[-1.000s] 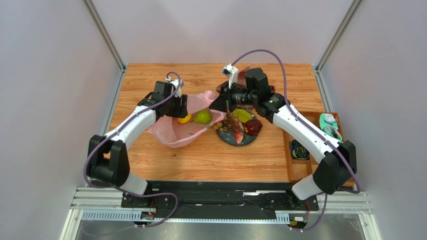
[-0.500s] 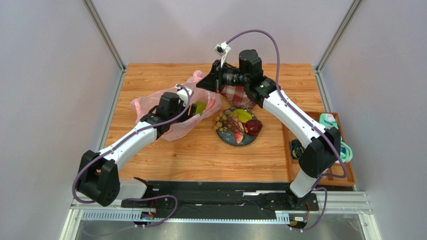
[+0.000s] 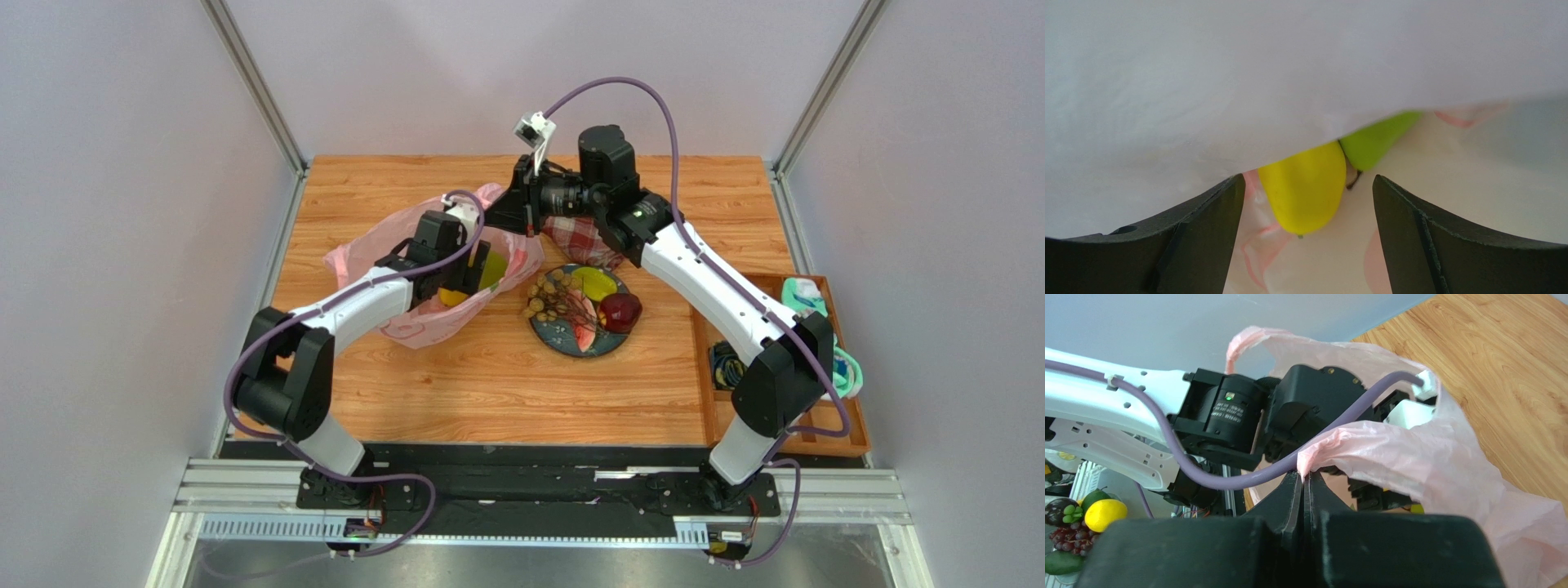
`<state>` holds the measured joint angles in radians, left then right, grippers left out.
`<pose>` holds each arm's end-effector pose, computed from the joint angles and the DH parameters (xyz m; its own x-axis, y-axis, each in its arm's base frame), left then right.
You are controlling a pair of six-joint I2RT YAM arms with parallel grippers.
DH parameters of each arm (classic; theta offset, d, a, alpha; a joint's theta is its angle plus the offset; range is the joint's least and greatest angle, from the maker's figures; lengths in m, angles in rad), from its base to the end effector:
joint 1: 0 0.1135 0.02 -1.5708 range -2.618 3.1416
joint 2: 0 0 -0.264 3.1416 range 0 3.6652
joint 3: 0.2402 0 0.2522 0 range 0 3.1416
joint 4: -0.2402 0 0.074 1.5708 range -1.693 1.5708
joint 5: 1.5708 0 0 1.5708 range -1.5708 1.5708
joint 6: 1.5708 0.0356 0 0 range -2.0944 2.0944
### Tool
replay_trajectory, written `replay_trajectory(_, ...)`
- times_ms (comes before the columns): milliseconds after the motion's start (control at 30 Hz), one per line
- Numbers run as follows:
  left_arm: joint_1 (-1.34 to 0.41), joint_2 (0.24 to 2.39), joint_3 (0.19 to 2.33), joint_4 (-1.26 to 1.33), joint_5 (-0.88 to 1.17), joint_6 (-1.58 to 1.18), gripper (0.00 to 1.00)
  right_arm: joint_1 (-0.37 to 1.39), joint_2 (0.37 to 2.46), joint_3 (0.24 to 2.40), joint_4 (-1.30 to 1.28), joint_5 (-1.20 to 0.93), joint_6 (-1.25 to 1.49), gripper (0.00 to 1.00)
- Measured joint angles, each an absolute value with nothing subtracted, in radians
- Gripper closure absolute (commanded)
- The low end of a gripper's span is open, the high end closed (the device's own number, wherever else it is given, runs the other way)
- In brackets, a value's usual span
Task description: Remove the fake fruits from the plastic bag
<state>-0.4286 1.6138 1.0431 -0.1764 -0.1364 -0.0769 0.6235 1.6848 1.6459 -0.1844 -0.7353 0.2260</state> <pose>0.3204 -0.1411 0.2212 -0.6409 0.2092 -0.7386 0.2726 0.9615 0.0358 0.3068 0.2500 0.4040 -0.3912 -0.0767 -0.9171 -0.8993 0.2435 0.3633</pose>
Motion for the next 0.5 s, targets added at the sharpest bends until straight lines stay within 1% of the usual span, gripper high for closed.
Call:
replay_trajectory(133, -0.408, 1.748, 1.166, -0.206, -0.124, -0.089, 0.15, 0.620, 1.679, 1.622, -0.186, -0.733, 0.219, 1.00)
replay_trajectory(200, -0.400, 1.814, 1.211, -0.211, -0.113, -0.098, 0.17, 0.620, 1.678, 1.614, -0.188, -0.735, 0.218, 1.00)
replay_trajectory(367, -0.398, 1.886, 1.222, -0.270, -0.102, -0.124, 0.18, 0.620, 1.678, 1.609, -0.190, -0.735, 0.216, 1.00)
replay_trajectory(400, -0.398, 1.887, 1.222, -0.290, -0.102, -0.130, 0.20, 0.620, 1.678, 1.609, -0.189, -0.735, 0.216, 1.00)
replay_trajectory(433, -0.398, 1.887, 1.222, -0.306, -0.103, -0.134, 0.31, 0.620, 1.678, 1.609, -0.190, -0.735, 0.216, 1.00)
replay_trajectory(500, -0.398, 1.887, 1.223, -0.340, -0.097, -0.144, 0.44, 0.620, 1.678, 1.609, -0.190, -0.735, 0.216, 1.00)
